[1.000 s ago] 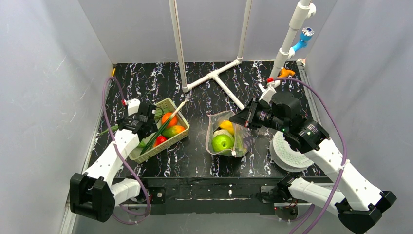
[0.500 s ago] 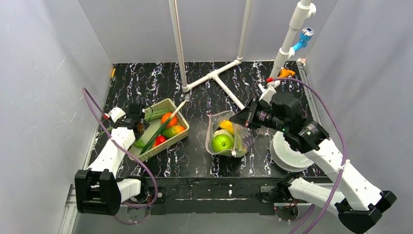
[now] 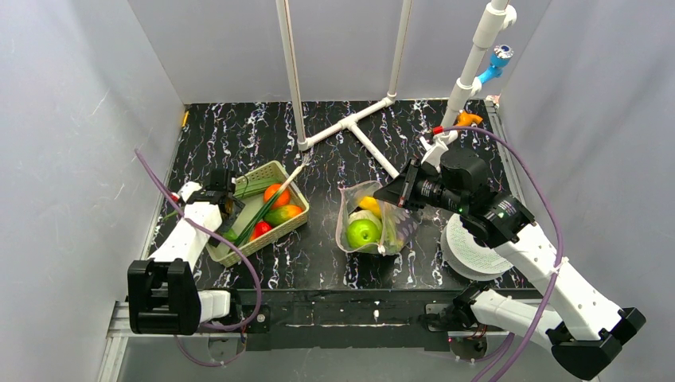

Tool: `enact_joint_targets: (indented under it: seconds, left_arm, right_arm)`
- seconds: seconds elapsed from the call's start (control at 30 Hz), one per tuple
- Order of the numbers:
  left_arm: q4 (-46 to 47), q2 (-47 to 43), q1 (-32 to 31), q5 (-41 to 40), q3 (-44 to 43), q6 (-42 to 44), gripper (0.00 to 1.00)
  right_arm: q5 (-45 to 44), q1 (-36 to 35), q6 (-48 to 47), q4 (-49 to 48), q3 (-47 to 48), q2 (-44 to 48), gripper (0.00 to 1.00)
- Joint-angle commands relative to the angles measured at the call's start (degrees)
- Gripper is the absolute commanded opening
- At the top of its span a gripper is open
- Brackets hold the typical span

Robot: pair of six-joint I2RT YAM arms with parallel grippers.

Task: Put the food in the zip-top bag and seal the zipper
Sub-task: Pick up the fake vegetable from the bin.

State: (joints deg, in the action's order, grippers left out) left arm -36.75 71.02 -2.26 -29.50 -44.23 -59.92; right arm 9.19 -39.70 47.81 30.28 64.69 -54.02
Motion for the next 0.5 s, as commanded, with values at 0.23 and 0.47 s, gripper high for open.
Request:
enact_joint_targets:
  seconds: [0.23, 0.47]
  left_arm:
    - [2.96, 3.31, 3.1, 6.55, 2.81, -2.18, 0.88]
    - [3.63, 3.27, 4.2, 7.8, 3.39, -2.16, 0.71]
  right_arm:
    - [0.04, 0.81, -0.72, -2.78, 0.73, 1.19, 0.01]
    - [0.32, 0.9, -0.64, -2.77, 1.16, 0.95, 0.01]
